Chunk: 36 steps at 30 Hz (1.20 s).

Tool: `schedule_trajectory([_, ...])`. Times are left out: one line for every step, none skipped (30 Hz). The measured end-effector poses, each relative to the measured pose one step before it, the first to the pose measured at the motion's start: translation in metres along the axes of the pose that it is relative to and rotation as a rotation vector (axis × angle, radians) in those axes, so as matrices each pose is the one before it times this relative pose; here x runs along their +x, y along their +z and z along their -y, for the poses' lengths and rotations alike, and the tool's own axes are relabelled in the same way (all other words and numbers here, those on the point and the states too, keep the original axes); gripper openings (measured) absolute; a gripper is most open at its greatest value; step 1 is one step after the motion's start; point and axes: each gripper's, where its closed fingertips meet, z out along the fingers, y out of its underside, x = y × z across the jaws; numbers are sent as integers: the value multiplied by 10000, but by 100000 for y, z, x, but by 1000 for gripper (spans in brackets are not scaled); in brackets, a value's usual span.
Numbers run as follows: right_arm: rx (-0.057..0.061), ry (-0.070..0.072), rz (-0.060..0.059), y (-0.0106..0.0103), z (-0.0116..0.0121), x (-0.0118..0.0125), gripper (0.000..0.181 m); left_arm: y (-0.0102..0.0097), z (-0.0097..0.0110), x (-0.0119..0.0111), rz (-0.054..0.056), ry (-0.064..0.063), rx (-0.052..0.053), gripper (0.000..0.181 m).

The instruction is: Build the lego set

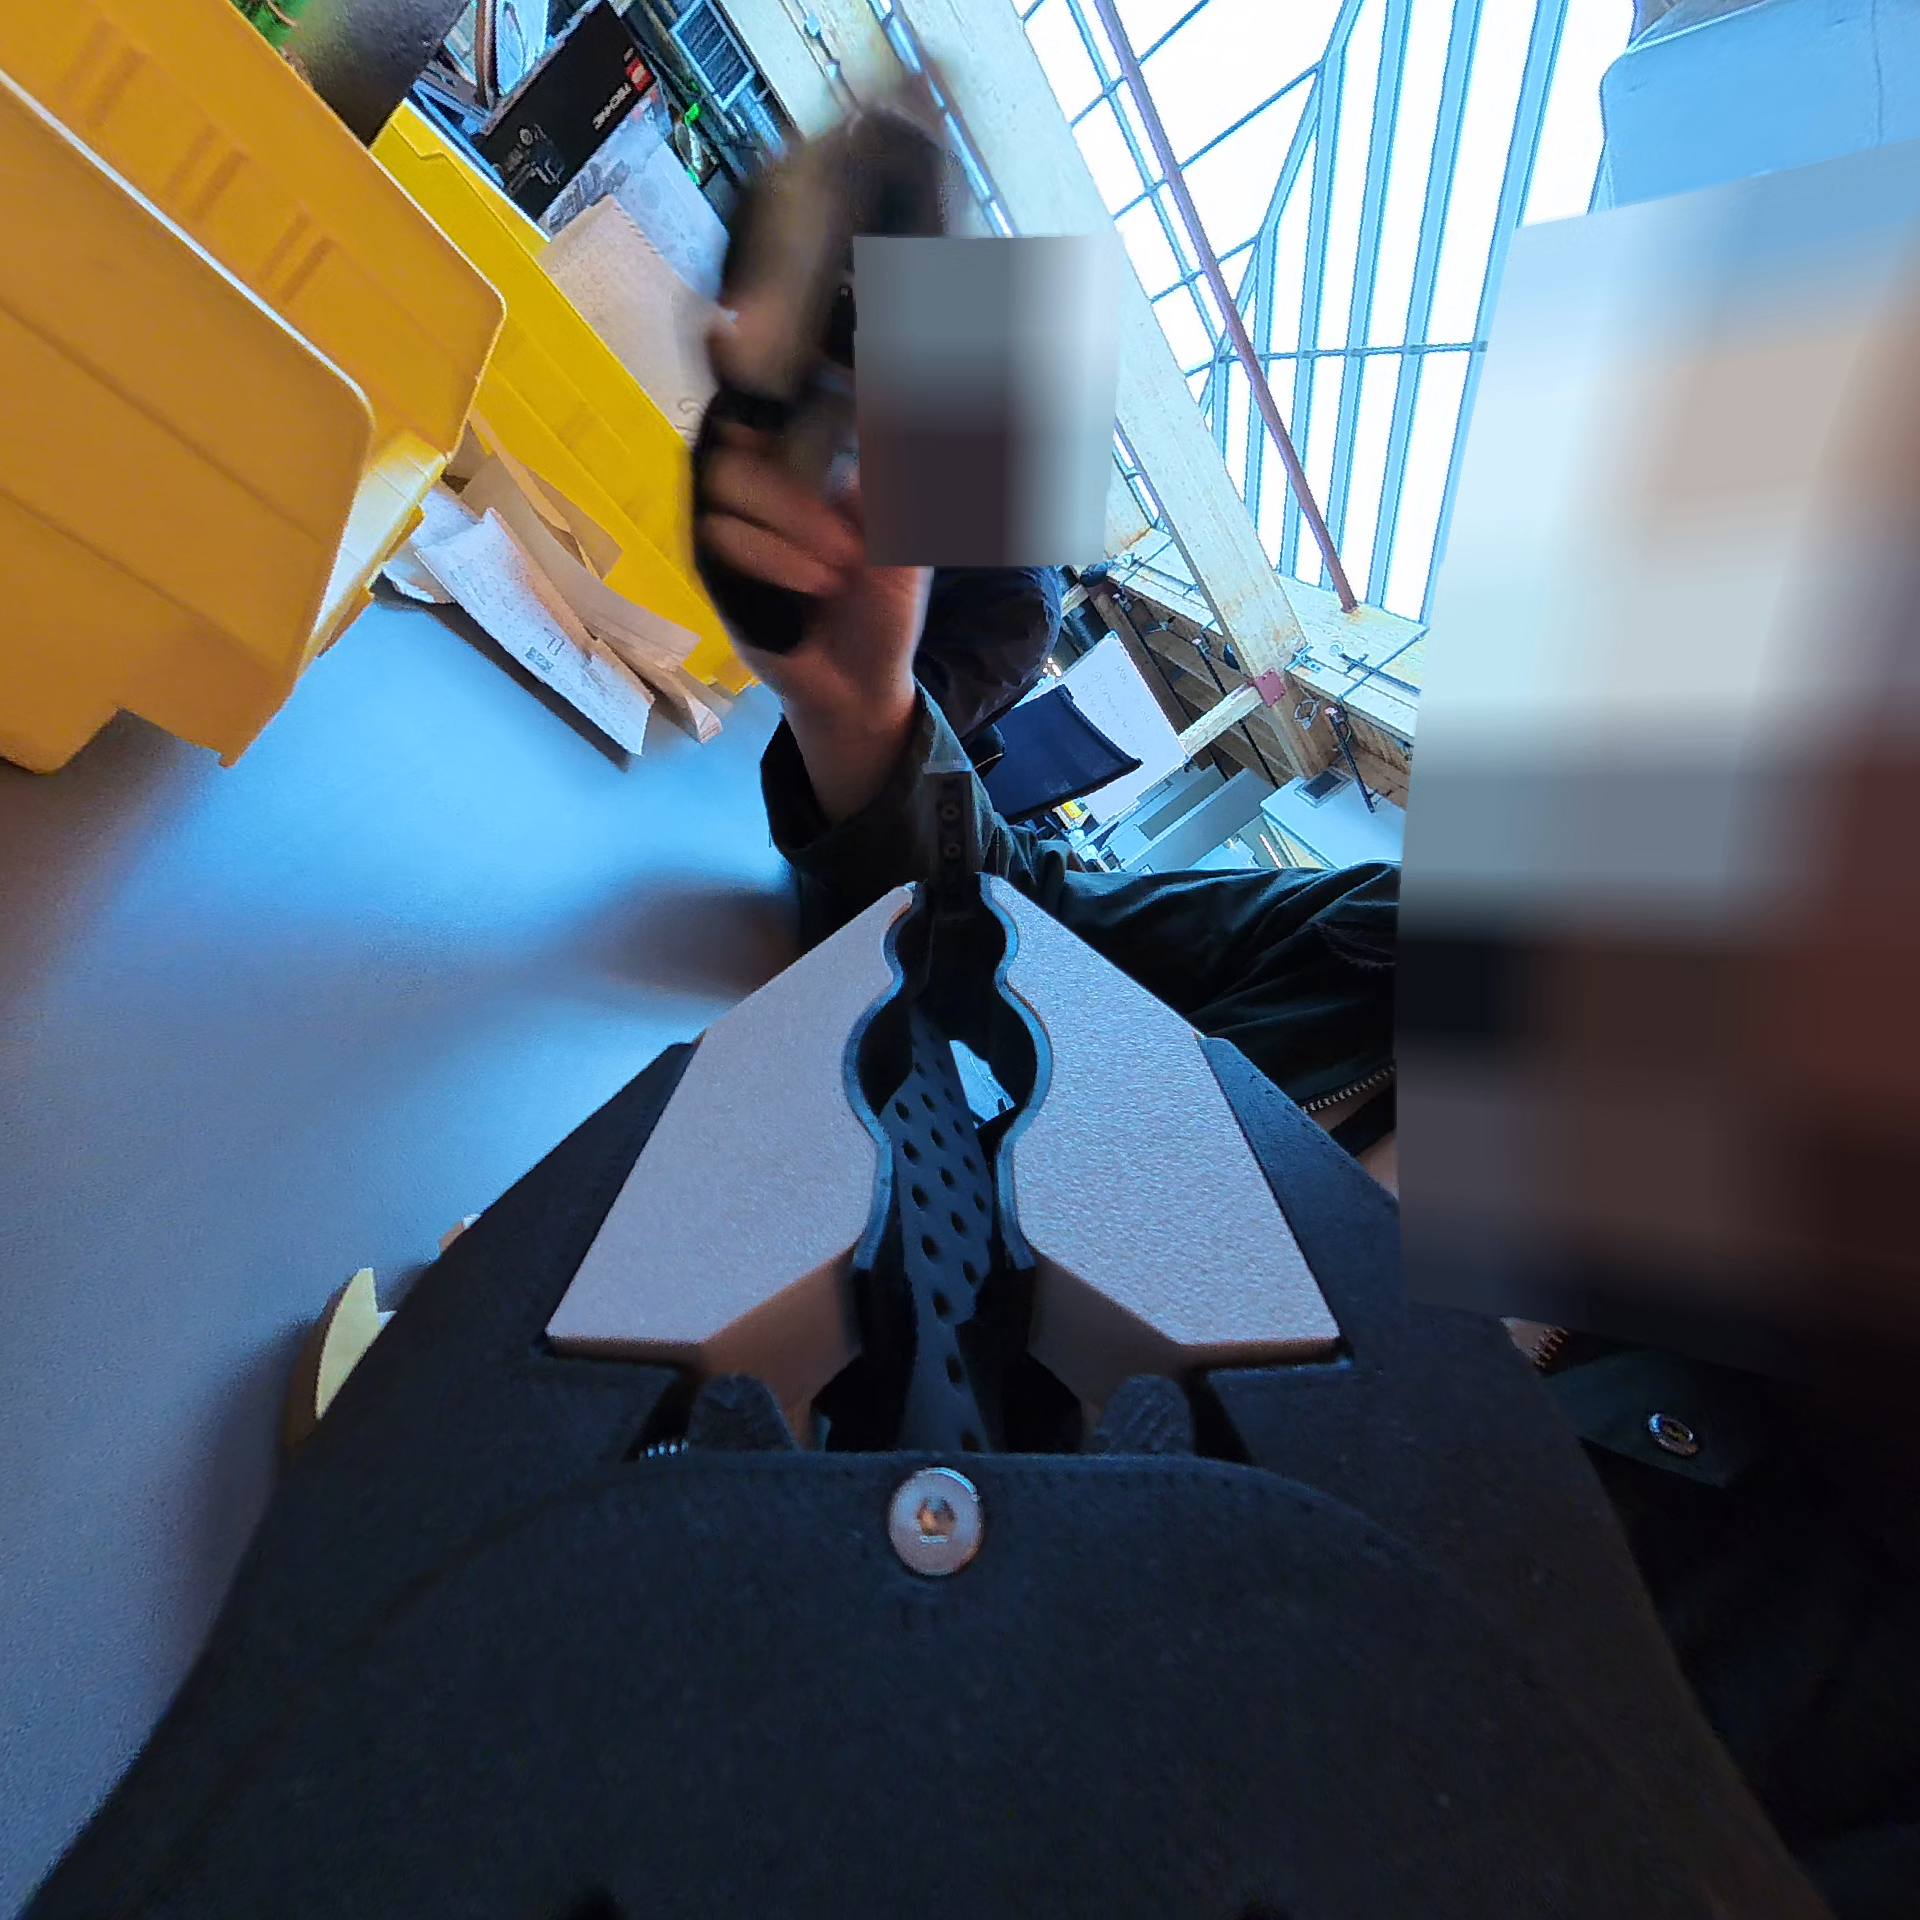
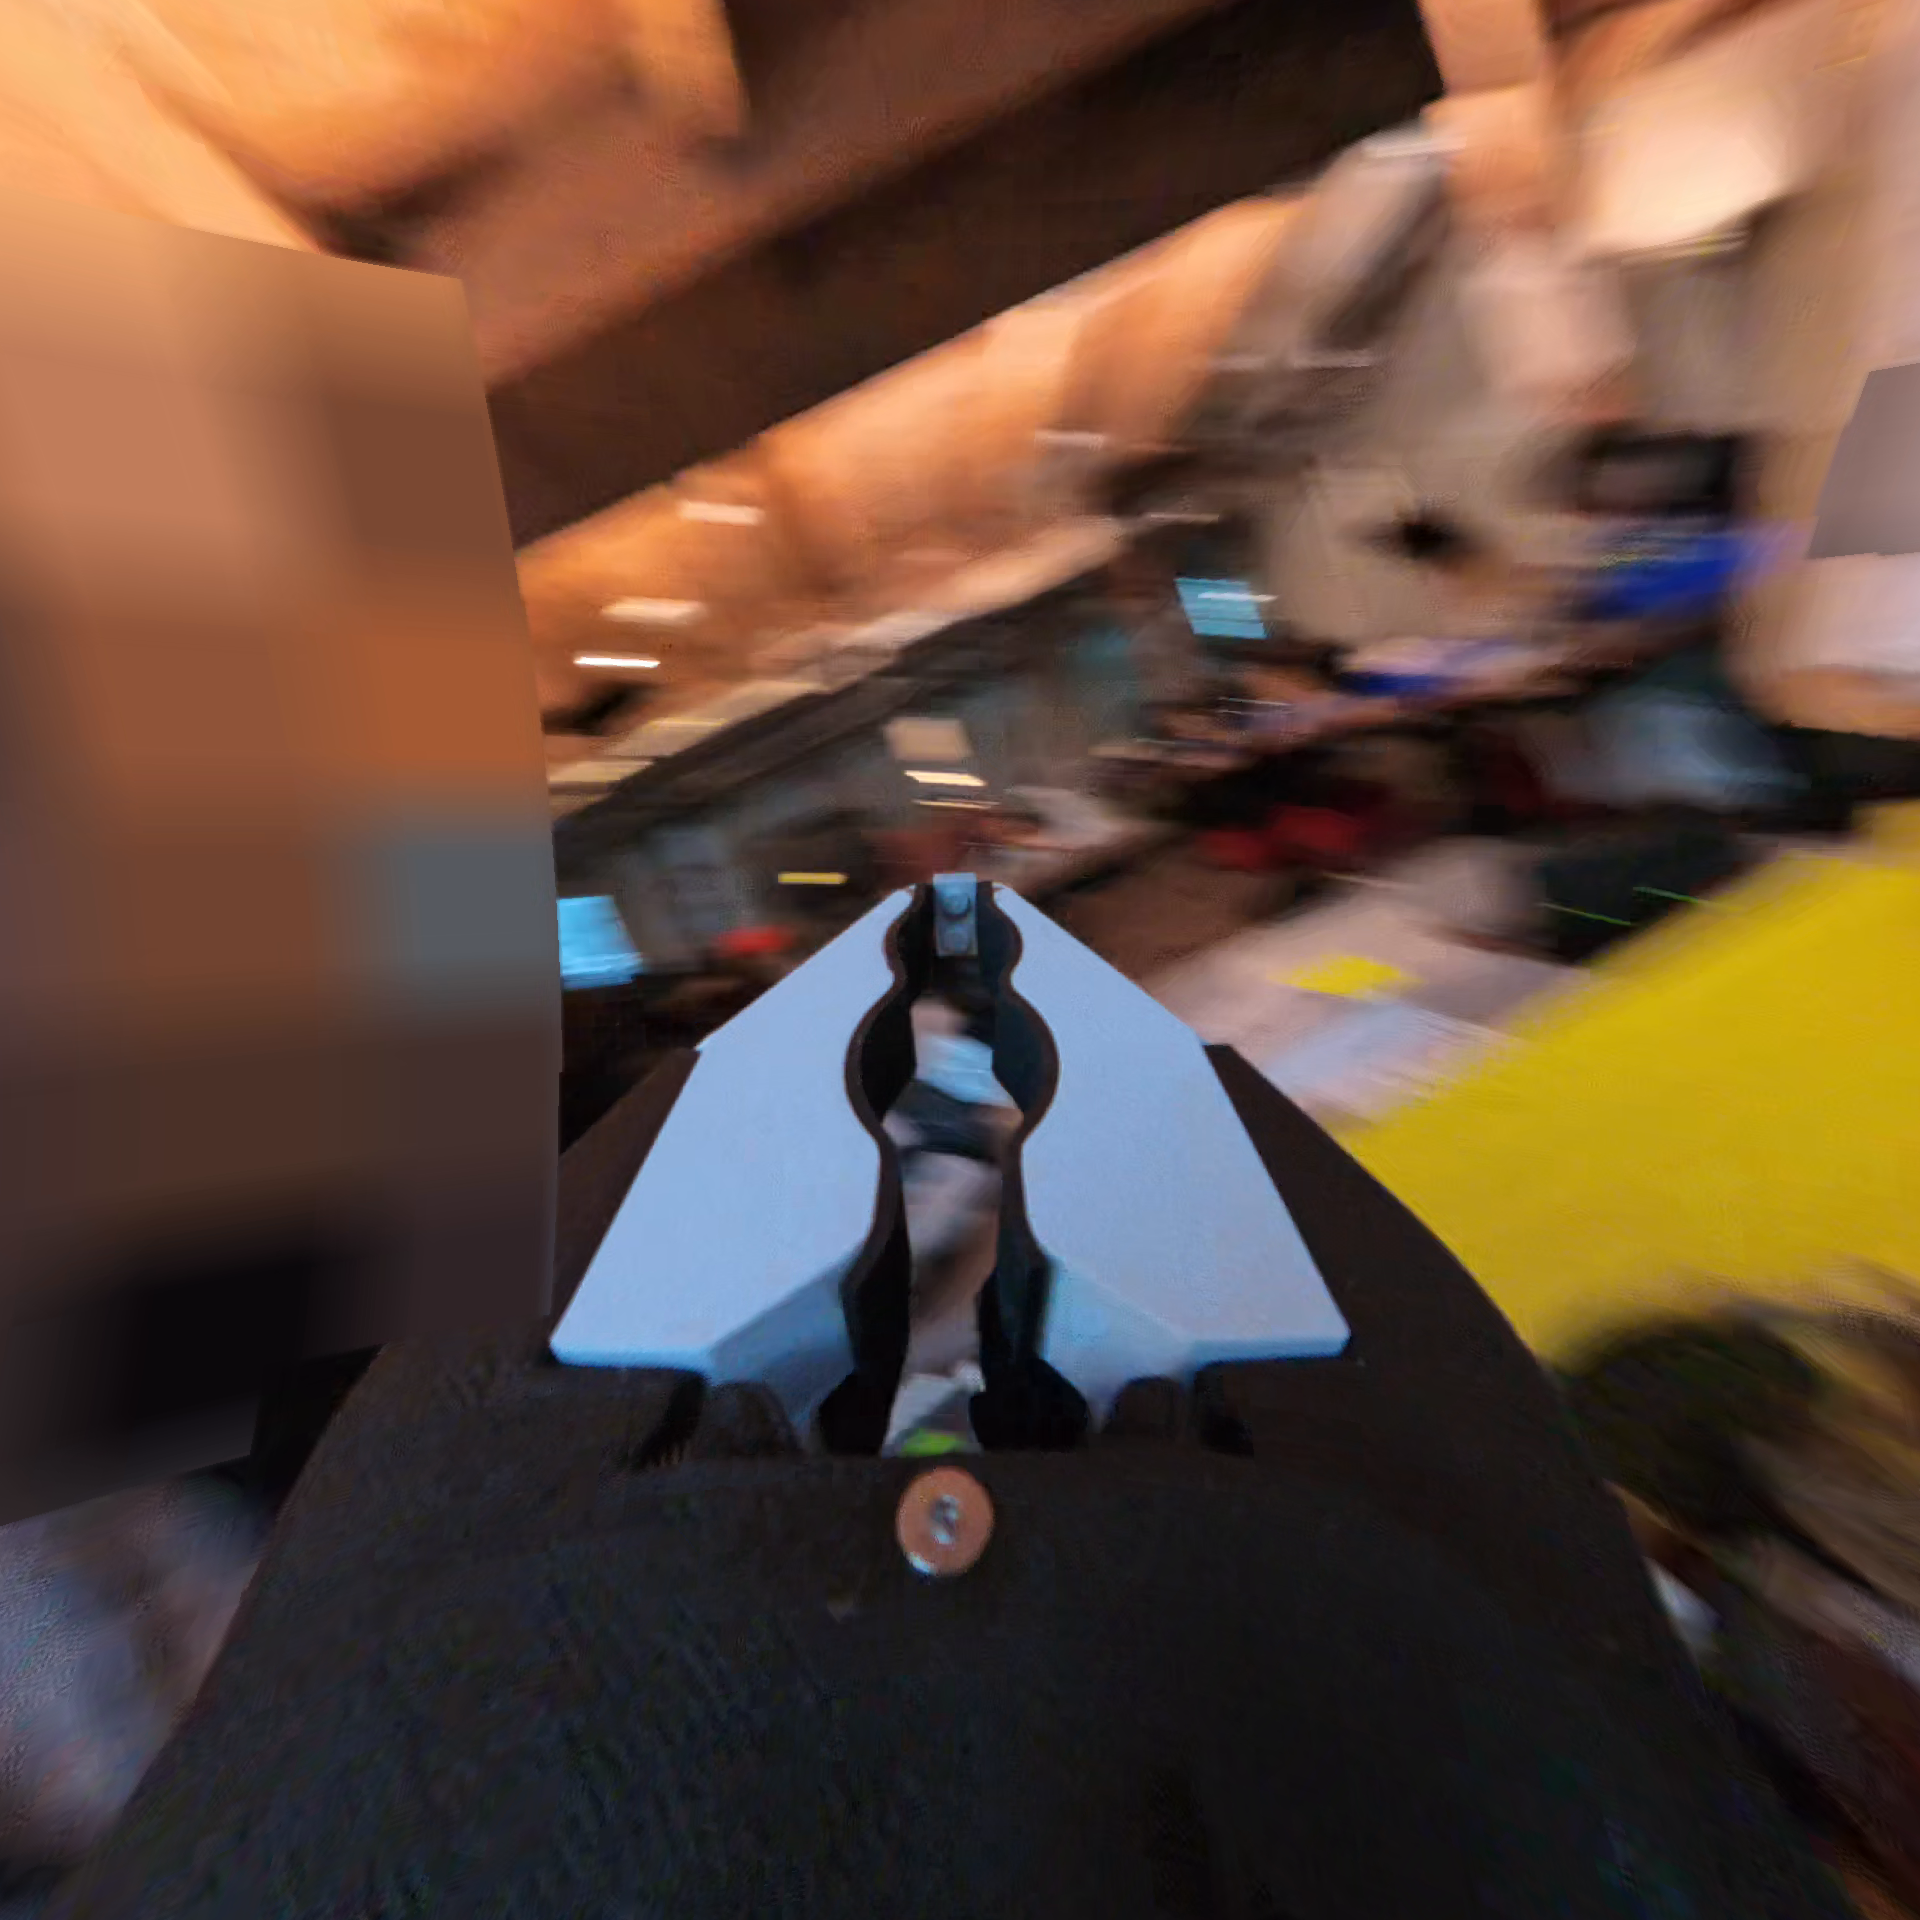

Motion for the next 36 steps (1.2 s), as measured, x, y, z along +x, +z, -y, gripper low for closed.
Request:
schedule_trajectory([-209,-427,-2523,-913,-462,4201,5,64,-62,-72,23,-21,-42,6])
schedule_trajectory([-304,-260,-1910,-432,-597,3373,12,69,-88,-73,26,-13,-52,6])
schedule_trajectory([-350,-72,-882,-42,-556,1820,28,70,-99,-35,20,-2,-60,6])
schedule_trajectory([-156,133,-237,12,-171,685,35,66,-95,-36,20,7,-56,5])
schedule_trajectory([-19,163,-69,-71,68,266,35,27,-71,-17,20,10,-39,5])
schedule_trajectory([31,19,-94,-137,136,133,35,8,-29,-21,20,9,-18,6])
schedule_trajectory([67,-163,9,-135,159,-146,35,-24,18,-2,5,4,4,6])
schedule_trajectory([-18,-203,171,-36,-10,-471,33,-24,27,-1,-6,-3,15,5])
schedule_trajectory([-129,-149,508,141,-241,-1070,30,-22,37,-4,-7,-10,14,5])
schedule_trajectory([-293,-21,933,372,-562,-1802,25,-8,-2,0,-18,-17,-1,6])
schedule_trajectory([-497,176,1076,659,-989,-2056,22,17,-34,37,-32,-10,-11,6])
schedule_trajectory([-678,357,994,931,-1394,-1879,22,33,-19,124,-75,19,-13,6])
schedule_trajectory([-768,477,999,1110,-1680,-1763,22,48,5,227,-115,61,-7,6])
schedule_trajectory([-755,558,942,1201,-1727,-1499,22,54,35,290,-128,94,5,6])
schedule_trajectory([-633,523,880,1199,-1550,-1255,23,62,54,358,-160,103,11,6])
schedule_trajectory([-463,482,747,1095,-1181,-959,24,58,92,479,-231,100,29,5])
schedule_trajectory([-288,432,538,935,-792,-603,24,67,129,547,-261,121,53,5])
schedule_trajectory([-128,307,437,727,-465,-500,24,63,92,440,-178,144,34,6])
schedule_trajectory([-21,164,352,553,-238,-451,24,61,36,296,-92,155,-6,6])
schedule_trajectory([50,98,291,391,-73,-417,24,68,-24,183,-35,134,-37,6])
schedule_trajectory([65,93,130,279,-14,-185,22,72,-61,101,3,101,-49,6])
schedule_trajectory([19,44,-25,207,-73,16,21,59,-101,-118,114,63,-70,6])
schedule_trajectory([-38,-32,-17,159,-131,-35,19,32,-136,-249,178,56,-82,6])
schedule_trajectory([-99,-83,-33,120,-188,-34,12,34,-108,-95,59,34,-56,6])
schedule_trajectory([-81,-97,-43,47,-128,-38,6,36,-18,90,-83,-36,-1,6])
schedule_trajectory([27,-29,21,-1,57,-94,6,11,79,118,-118,-65,58,6])
schedule_trajectory([66,75,107,-34,102,-178,6,-11,114,165,-146,-65,80,6])
schedule_trajectory([68,153,155,-43,102,-181,5,-12,108,152,-128,-57,77,6])
schedule_trajectory([71,195,156,-41,118,-134,5,-20,150,100,-83,-43,104,6])
schedule_trajectory([109,189,136,-76,145,-62,4,-60,212,103,-70,-20,146,6])
schedule_trajectory([126,168,96,-119,173,7,5,-90,216,27,-12,-13,137,7])
schedule_trajectory([149,172,106,-164,227,-14,5,-141,180,-129,83,-19,112,11])
schedule_trajectory([163,163,69,-199,284,14,5,-146,146,-145,86,-31,87,13])
schedule_trajectory([119,107,-19,-214,227,110,5,-128,104,-98,43,-46,68,13])
schedule_trajectory([85,81,-76,-205,181,189,5,-105,93,-62,5,-62,68,13])
schedule_trajectory([103,98,-57,-222,214,171,5,-70,71,-45,-2,-77,59,13])
